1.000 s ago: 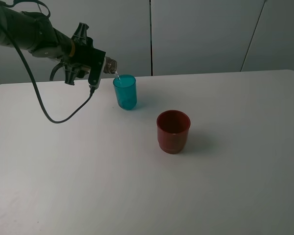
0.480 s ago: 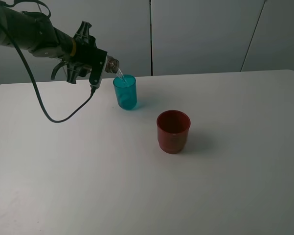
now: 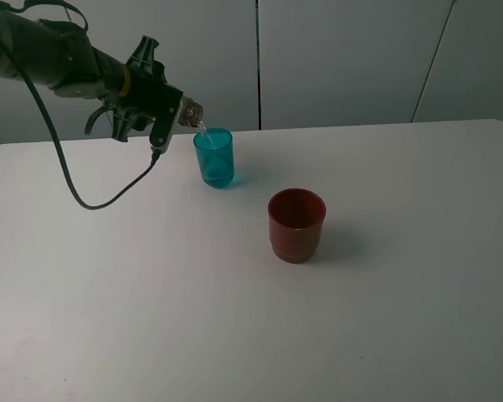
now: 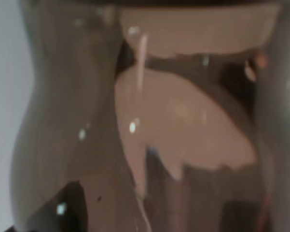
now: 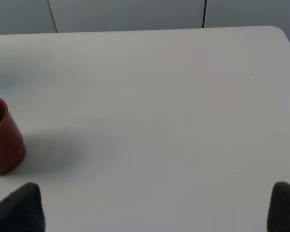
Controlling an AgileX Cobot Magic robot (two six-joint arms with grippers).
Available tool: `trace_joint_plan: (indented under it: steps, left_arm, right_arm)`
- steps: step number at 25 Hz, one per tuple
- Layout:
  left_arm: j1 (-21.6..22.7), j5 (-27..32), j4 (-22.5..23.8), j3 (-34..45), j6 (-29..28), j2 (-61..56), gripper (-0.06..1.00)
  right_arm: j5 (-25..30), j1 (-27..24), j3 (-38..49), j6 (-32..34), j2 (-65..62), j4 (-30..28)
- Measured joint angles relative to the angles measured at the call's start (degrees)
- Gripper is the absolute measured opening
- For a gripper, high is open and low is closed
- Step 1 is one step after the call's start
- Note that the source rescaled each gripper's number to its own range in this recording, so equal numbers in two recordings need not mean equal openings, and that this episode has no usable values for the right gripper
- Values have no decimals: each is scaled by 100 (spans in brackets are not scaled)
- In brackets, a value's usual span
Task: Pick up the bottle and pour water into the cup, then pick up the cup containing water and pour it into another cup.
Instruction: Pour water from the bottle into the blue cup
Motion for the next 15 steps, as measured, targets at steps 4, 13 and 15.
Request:
trace_joint_plan:
  steps: [4,13,15]
  left_arm:
    - [0,-11,165,0,0,0,0]
    - [0,-133,498,0,9,0,0]
    - [0,-147,582,0,9,0,0]
  right_arm:
    - [0,0,0,0,0,0]
    - [0,0,0,0,0,0]
    - [0,0,0,0,0,0]
